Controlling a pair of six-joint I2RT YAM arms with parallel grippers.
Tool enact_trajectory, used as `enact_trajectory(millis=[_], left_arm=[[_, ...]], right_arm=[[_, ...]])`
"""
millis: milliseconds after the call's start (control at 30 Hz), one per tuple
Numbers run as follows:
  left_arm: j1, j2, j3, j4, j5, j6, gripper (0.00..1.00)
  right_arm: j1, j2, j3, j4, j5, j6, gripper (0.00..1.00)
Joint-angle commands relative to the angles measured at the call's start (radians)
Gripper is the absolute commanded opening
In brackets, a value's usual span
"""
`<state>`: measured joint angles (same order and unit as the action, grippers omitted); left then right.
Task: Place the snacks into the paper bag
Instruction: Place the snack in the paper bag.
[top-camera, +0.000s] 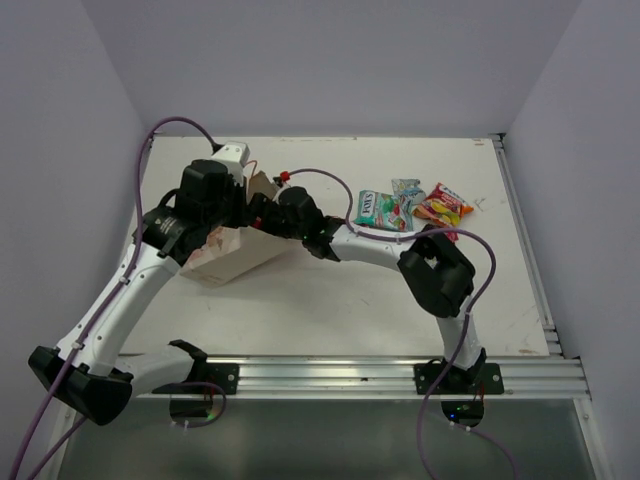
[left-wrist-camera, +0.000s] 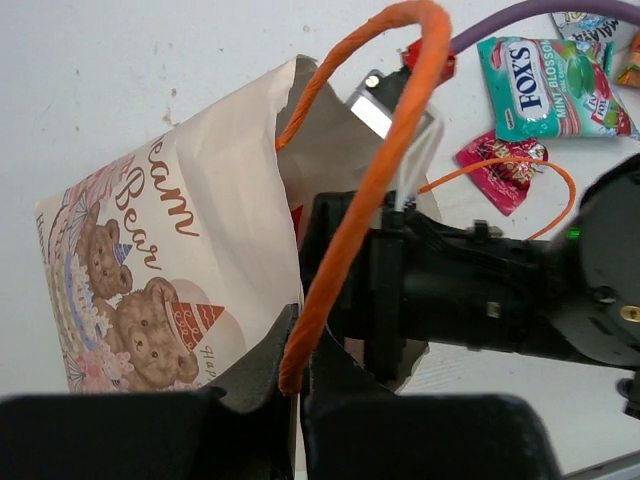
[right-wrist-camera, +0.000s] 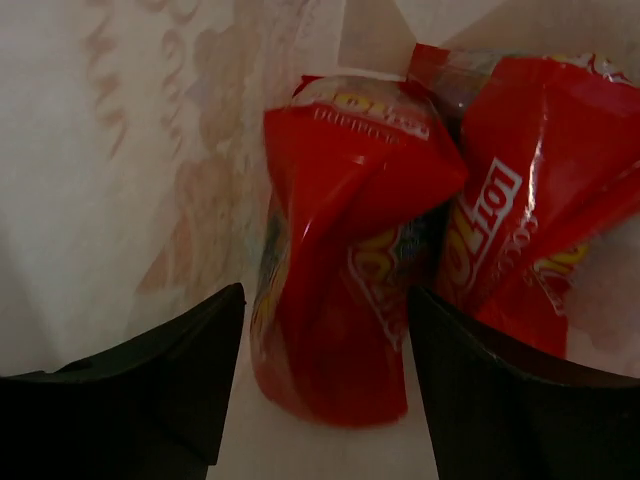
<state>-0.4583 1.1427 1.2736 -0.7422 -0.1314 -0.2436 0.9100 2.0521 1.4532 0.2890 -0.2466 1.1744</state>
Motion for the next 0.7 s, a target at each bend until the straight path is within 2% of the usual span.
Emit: enact_trajectory(millis=[0, 133, 300, 467, 567, 667], left_arm=[[-0.002, -0.037, 0.035, 0.069, -0.037, -0.010, 0.00], [-0.002, -0.050, 0.036, 0.066, -0.063, -0.014, 0.00], [-0.002, -0.055, 0.041, 0.058, -0.074, -0.010, 0.00], [-0.002, -0.060, 0.052, 0.052, -0.065, -0.010, 0.00], [0.000, -0.063, 0.059, 0.047, -0.062, -0.010, 0.00], [-0.002, -0.061, 0.073, 0.040, -0.048, -0.011, 0.00]], right_arm=[[-0.008, -0.174, -0.023, -0.022, -0.014, -0.119, 0.71], [-0.034, -0.257, -0.054, -0.125, 0.004, -0.206, 0.74], [-0.057, -0.354, -0.018, -0.344, 0.059, -0.415, 0.76], [-0.068, -0.424, 0.044, -0.569, 0.219, -0.653, 0.78], [-0.076, -0.448, 0.045, -0.631, 0.346, -0.751, 0.81], [-0.089, -0.440, 0.032, -0.642, 0.409, -0.828, 0.83]])
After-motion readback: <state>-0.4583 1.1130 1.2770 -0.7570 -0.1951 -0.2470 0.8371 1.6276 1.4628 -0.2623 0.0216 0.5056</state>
